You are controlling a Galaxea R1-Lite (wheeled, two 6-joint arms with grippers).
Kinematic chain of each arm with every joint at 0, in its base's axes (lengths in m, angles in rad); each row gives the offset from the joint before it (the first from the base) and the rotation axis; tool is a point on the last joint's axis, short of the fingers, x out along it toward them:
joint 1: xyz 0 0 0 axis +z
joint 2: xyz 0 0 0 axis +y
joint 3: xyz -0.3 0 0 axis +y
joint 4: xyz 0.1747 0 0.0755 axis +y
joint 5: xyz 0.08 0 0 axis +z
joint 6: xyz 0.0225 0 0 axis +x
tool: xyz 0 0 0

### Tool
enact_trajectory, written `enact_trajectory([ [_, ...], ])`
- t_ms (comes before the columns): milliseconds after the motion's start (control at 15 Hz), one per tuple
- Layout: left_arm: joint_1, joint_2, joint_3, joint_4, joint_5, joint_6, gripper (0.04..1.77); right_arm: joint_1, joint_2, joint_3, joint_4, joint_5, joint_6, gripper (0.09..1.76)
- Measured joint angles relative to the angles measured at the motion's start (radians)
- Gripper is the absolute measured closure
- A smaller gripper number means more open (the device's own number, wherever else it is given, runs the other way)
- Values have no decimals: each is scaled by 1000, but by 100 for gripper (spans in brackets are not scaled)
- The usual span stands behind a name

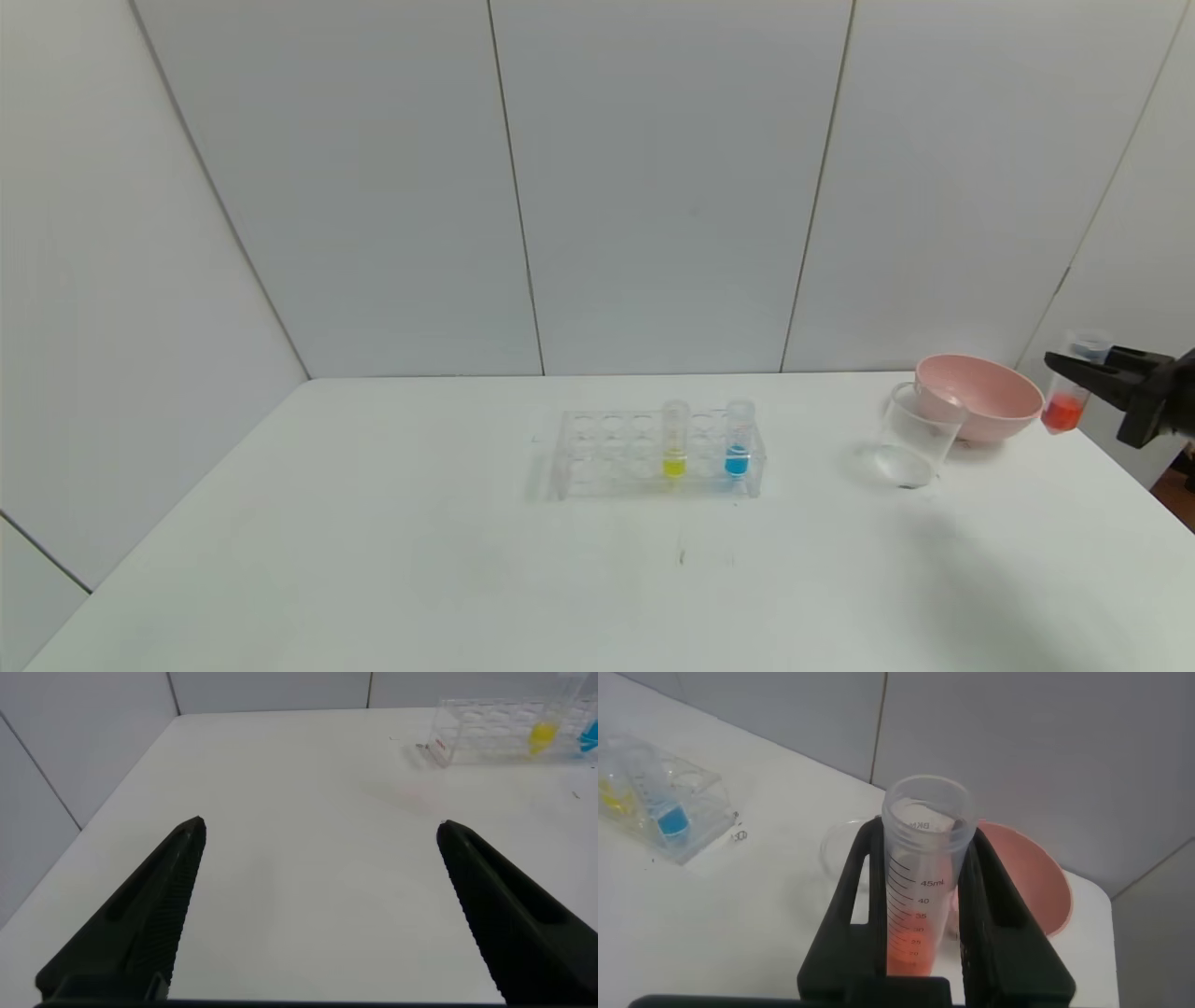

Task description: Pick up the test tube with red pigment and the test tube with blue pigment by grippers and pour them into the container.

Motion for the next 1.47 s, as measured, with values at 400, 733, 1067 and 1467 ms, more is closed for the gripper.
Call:
enact_trajectory([
  [400,0,0,0,0,0,0,5,100,159,-259,288,-65,-161,135],
  [733,0,0,0,0,0,0,5,185,200,-541,684,-226,-364,135],
  [1067,0,0,0,0,0,0,5,204,233,-723,970,-269,-593,135],
  [1467,0,0,0,0,0,0,5,192,238,-909,1327,-328,-827,135],
])
